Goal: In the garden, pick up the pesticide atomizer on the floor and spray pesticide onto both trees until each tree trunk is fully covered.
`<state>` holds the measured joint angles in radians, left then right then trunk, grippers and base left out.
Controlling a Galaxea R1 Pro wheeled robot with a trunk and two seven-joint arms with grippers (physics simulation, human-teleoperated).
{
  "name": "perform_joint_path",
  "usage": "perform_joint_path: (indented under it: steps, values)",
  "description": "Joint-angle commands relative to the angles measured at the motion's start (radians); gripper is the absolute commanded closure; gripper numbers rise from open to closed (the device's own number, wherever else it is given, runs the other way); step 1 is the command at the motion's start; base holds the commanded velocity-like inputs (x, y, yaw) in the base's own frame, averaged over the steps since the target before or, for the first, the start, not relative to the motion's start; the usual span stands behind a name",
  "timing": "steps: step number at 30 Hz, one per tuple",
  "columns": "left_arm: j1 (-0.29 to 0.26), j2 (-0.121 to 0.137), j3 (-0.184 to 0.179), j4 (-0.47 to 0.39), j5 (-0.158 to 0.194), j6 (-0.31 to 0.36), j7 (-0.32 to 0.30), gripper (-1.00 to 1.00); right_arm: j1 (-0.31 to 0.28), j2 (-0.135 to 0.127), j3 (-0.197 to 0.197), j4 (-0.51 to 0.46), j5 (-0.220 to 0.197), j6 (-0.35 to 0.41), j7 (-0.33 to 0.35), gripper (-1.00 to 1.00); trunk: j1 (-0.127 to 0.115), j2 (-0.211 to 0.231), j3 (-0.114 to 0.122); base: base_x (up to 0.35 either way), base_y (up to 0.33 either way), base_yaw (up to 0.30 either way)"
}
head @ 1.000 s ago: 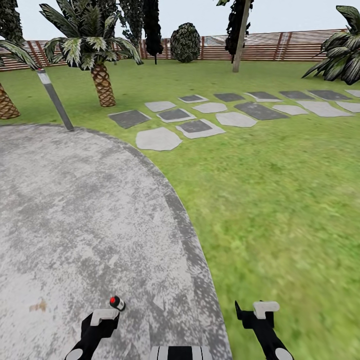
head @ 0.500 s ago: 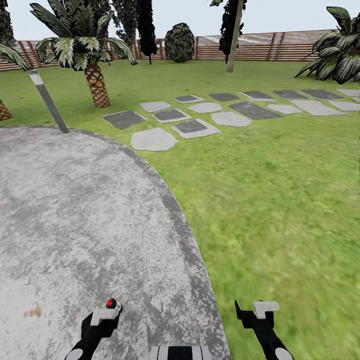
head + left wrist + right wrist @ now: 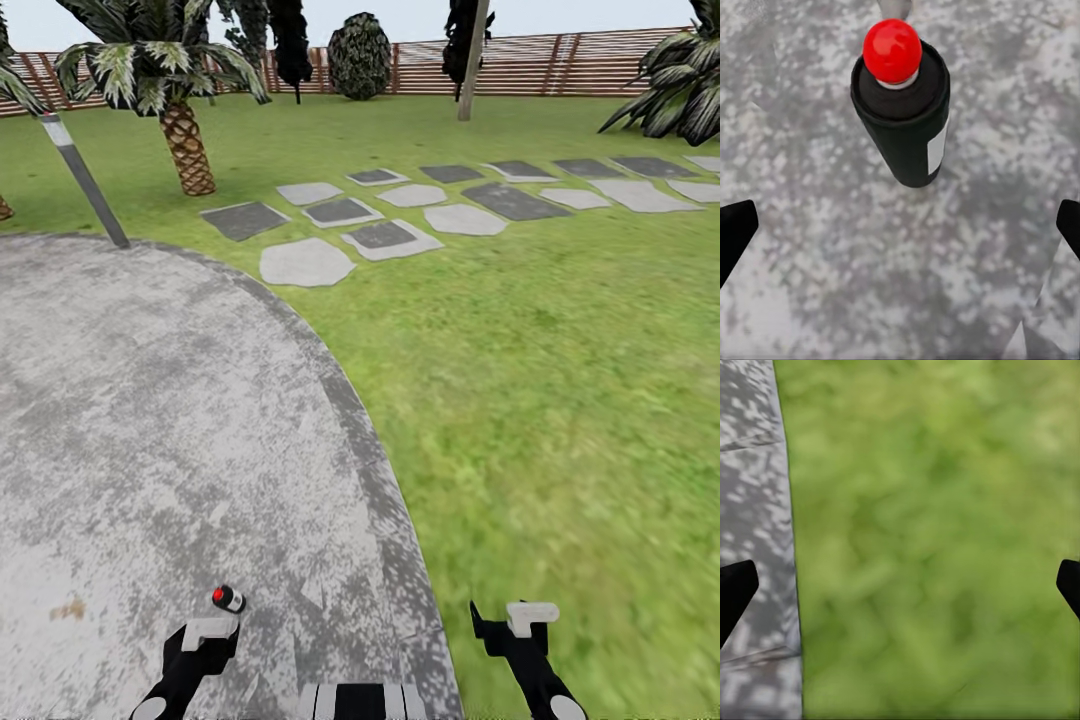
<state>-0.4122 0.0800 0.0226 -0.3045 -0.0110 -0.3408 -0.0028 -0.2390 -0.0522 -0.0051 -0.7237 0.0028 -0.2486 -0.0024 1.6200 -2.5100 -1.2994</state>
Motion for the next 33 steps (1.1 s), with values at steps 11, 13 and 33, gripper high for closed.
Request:
perform_joint_path:
  steps: [11,13,33]
  values:
    - [0.000,0.000,0.000,0.001,-0.001,-0.003,0.000,-1.00,0.000,0.000,0.000,0.000,0.000,-0.003,0.000,-1.00,0.000,0.000,-0.009,0.071,0.000,0.000]
    - [0.000,0.000,-0.001,0.001,-0.001,-0.004,0.000,-1.00,0.000,0.000,0.000,0.000,0.000,-0.003,-0.001,-1.00,0.000,0.000,-0.009,0.020,0.000,-0.012]
    - [0.000,0.001,-0.003,-0.002,-0.001,-0.036,0.000,-1.00,0.000,0.000,0.001,0.000,0.000,-0.003,-0.001,-1.00,0.004,-0.003,-0.066,0.000,0.000,-0.002]
